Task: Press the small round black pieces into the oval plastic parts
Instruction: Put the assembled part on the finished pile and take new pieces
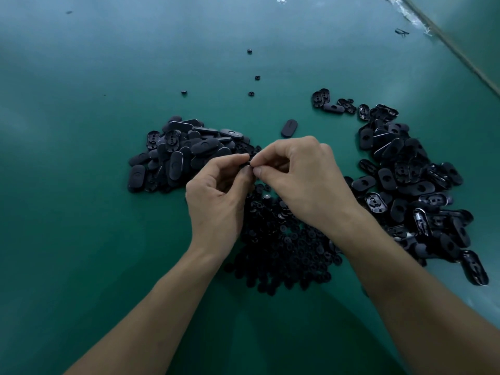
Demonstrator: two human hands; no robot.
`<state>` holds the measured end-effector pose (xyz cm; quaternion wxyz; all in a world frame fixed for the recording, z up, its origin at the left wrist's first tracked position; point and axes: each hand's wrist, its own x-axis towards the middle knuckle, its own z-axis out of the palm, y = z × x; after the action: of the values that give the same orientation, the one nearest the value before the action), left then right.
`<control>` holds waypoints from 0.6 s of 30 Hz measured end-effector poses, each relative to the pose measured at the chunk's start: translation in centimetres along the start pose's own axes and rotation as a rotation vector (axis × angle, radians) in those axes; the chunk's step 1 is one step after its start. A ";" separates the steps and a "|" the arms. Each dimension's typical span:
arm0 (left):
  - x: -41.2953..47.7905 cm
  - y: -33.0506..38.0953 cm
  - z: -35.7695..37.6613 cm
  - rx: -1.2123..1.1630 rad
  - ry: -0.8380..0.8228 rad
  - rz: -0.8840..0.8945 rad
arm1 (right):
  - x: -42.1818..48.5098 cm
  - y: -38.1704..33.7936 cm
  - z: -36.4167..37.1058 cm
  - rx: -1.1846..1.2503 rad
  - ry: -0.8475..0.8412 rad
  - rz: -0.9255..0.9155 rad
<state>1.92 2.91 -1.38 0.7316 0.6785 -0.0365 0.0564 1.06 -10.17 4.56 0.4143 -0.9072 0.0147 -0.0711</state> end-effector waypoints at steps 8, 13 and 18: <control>0.0 0.0 0.1 -0.004 0.004 -0.017 | -0.1 -0.2 0.4 0.003 0.023 0.032; 0.0 0.1 0.1 0.001 0.003 -0.018 | -0.2 -0.5 0.6 -0.020 0.074 0.048; 0.0 0.2 0.0 -0.001 -0.009 -0.013 | -0.4 -0.7 1.1 -0.045 0.123 0.036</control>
<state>1.90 2.89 -1.19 0.7320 0.6787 -0.0355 0.0485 0.82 -8.88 4.30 0.3932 -0.9099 0.0581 -0.1186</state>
